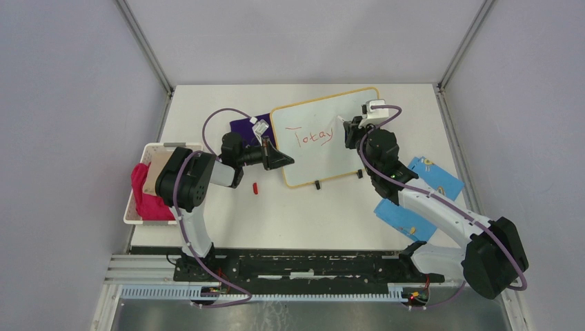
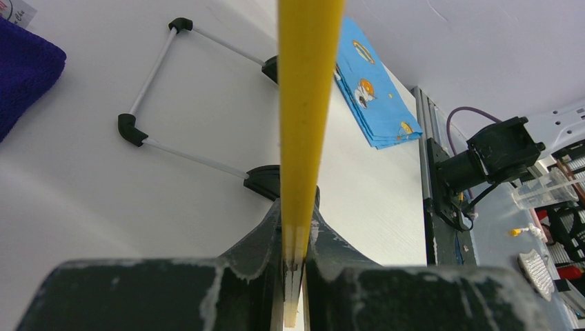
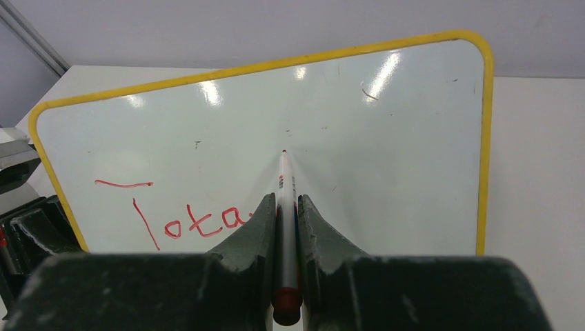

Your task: Write a sentence on the whiteboard

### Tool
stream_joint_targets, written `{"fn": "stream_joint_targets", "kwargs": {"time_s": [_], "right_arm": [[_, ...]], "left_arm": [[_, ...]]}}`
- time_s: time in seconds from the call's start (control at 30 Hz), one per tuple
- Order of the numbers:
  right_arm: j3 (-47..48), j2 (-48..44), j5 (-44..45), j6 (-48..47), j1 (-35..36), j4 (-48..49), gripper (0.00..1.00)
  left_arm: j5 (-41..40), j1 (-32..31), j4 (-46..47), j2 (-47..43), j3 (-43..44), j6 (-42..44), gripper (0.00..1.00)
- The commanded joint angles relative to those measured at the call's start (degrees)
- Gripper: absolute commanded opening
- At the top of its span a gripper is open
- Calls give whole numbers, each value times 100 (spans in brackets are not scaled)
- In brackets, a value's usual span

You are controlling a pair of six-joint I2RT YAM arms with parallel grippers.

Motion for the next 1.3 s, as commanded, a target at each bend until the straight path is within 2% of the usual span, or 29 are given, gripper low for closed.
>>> {"fn": "stream_joint_targets", "kwargs": {"time_s": [0.0, 0.87, 1.27], "right_arm": [[271, 82, 55, -14, -22, 166, 0], [-104, -224, 26, 145, -45, 85, 0], [-447, -541, 490, 178, -187, -77, 0]], "left_arm": [[-347, -29, -527, 34, 76, 348, 2], [-362, -29, -599, 26, 89, 396, 2], [-376, -29, -638, 18, 96, 427, 2]]}}
